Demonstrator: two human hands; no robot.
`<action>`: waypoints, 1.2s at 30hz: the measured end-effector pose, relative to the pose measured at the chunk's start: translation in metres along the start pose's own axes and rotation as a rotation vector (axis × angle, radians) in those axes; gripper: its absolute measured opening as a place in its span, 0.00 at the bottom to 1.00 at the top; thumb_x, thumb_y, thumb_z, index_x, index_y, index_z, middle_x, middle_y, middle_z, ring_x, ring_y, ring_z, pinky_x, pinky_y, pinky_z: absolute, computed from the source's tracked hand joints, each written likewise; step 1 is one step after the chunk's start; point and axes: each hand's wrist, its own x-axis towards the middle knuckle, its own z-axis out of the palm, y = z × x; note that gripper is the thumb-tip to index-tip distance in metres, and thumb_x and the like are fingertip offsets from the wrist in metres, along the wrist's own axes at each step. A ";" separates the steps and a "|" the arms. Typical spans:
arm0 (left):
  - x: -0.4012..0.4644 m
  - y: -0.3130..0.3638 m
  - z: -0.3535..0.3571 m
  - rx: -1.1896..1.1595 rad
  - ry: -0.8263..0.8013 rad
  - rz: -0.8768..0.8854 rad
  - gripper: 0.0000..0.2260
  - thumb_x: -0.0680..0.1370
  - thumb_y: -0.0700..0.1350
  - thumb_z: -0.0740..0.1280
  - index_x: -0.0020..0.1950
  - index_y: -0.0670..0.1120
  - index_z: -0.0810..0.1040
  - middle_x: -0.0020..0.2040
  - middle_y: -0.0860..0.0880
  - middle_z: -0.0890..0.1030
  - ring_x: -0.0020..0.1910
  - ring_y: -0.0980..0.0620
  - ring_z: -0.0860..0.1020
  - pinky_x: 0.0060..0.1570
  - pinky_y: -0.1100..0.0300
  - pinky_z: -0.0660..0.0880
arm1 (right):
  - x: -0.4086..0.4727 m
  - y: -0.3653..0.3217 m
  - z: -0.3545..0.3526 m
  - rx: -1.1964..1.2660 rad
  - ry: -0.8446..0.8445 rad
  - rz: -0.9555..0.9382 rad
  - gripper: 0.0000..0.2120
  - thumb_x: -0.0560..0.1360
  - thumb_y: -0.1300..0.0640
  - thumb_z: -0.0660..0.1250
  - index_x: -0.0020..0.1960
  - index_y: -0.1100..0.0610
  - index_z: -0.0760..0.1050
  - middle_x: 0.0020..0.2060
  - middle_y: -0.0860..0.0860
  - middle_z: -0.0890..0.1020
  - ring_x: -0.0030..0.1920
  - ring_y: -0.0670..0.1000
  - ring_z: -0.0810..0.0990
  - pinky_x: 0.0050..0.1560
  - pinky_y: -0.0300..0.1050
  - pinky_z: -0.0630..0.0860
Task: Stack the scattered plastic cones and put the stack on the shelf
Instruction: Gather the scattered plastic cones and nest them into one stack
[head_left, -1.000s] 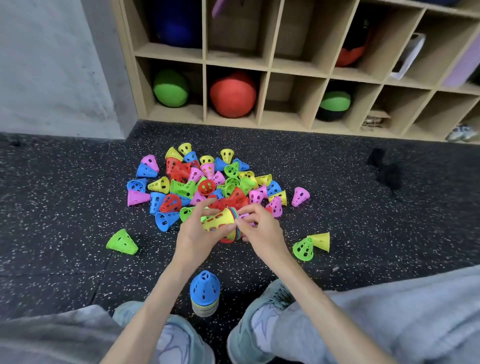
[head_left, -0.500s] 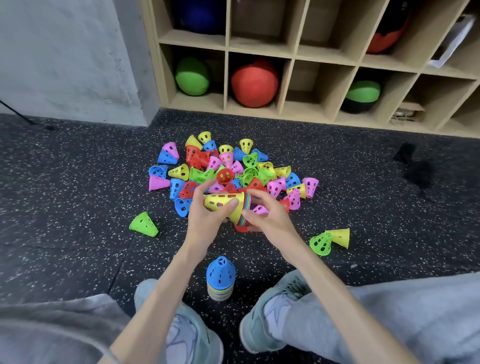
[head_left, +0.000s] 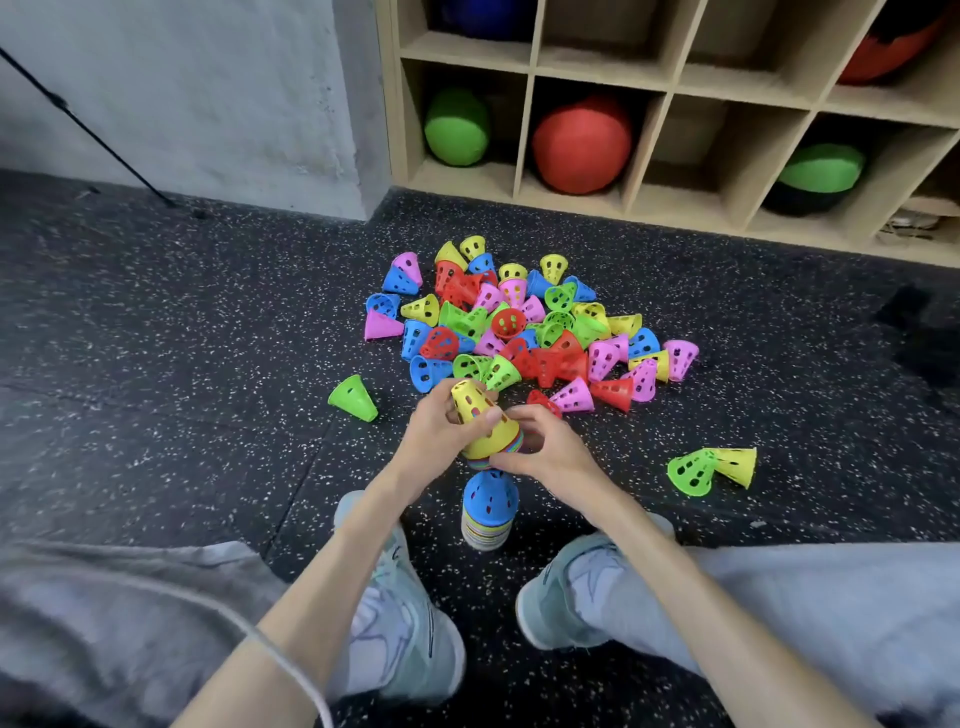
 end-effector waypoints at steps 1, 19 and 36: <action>-0.002 -0.002 0.000 0.012 -0.022 0.007 0.12 0.80 0.43 0.71 0.63 0.42 0.78 0.56 0.50 0.86 0.53 0.52 0.84 0.50 0.60 0.82 | -0.001 0.003 0.001 -0.021 -0.008 0.003 0.28 0.68 0.57 0.81 0.64 0.49 0.74 0.58 0.44 0.81 0.56 0.41 0.80 0.54 0.37 0.75; -0.025 -0.061 0.013 0.305 -0.123 0.003 0.18 0.73 0.46 0.79 0.61 0.58 0.83 0.51 0.60 0.86 0.53 0.59 0.84 0.59 0.50 0.80 | -0.012 0.040 0.006 -0.097 -0.024 0.016 0.18 0.68 0.55 0.77 0.55 0.44 0.79 0.54 0.45 0.85 0.58 0.44 0.82 0.66 0.52 0.77; 0.042 -0.030 -0.059 0.990 -0.078 0.120 0.21 0.83 0.61 0.60 0.71 0.51 0.75 0.66 0.49 0.80 0.65 0.47 0.75 0.62 0.50 0.75 | 0.047 0.010 -0.016 -0.305 0.032 -0.017 0.10 0.78 0.56 0.70 0.55 0.41 0.77 0.56 0.45 0.82 0.59 0.45 0.79 0.66 0.53 0.75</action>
